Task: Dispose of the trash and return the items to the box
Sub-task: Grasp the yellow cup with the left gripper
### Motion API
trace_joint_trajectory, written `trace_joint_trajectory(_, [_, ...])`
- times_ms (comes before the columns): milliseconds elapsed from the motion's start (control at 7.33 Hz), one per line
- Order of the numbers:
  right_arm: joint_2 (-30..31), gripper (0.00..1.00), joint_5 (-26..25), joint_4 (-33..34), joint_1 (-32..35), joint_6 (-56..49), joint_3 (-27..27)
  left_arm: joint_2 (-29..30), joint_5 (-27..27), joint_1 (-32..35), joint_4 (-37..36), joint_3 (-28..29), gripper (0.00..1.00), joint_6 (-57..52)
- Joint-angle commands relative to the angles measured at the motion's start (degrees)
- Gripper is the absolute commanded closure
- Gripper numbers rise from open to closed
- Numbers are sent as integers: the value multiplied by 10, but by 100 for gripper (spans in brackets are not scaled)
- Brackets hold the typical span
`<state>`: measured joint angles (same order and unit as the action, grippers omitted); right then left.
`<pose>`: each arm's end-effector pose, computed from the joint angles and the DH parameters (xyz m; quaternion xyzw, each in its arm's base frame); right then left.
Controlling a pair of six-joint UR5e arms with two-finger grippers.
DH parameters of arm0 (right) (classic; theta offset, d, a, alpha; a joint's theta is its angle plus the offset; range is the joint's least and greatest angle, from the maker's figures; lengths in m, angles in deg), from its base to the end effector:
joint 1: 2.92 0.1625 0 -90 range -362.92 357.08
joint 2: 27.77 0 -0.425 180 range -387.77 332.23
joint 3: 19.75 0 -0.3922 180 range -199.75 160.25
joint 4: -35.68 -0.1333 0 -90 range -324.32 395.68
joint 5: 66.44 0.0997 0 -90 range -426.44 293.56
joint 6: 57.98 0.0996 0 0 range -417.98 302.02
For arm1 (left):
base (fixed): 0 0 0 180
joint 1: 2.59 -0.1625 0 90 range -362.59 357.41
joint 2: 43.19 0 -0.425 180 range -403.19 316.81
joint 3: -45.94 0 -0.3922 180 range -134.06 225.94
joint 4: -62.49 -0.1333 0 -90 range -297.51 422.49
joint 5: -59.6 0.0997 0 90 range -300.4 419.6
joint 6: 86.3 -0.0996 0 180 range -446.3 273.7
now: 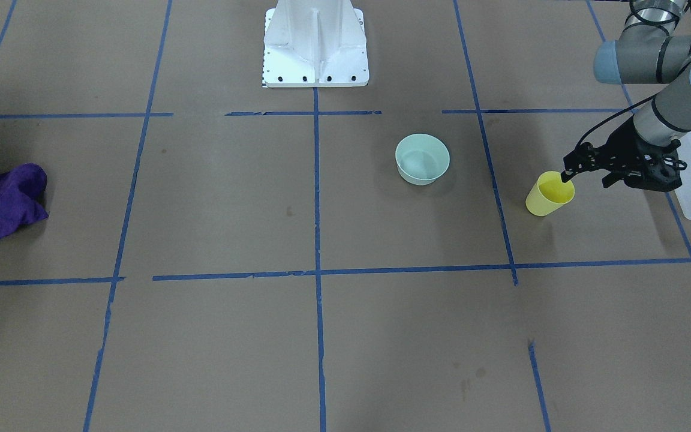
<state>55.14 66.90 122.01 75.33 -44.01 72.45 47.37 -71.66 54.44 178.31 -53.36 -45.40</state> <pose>-0.0490 -0.5546 0.5692 0.0206 -0.3810 -0.0238 0.9240 0.2237 -0.4690 0.5230 0.0276 0.4404 0.0461 0.8962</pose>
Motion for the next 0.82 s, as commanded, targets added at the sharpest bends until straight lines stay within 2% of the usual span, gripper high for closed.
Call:
trace_joint_trajectory(0, [0, 0, 0, 0, -4, 0, -5, 19, 1, -19, 2, 28, 0, -1])
trace_joint_trajectory(136, [0, 0, 1, 0, -5, 0, -5, 19, 1, -21, 30, 45, 1, -1])
trace_joint_trajectory(273, [0, 0, 1, 1, -6, 1, -6, 20, 0, -22, 82, 79, 12, 1])
trace_joint_trajectory(545, [1, 0, 2, 1, -7, 2, -8, 20, 2, -22, 97, 81, 100, 3])
trace_joint_trajectory(682, [0, 0, 2, 1, -7, 2, -8, 19, 2, -22, 94, 78, 100, 6])
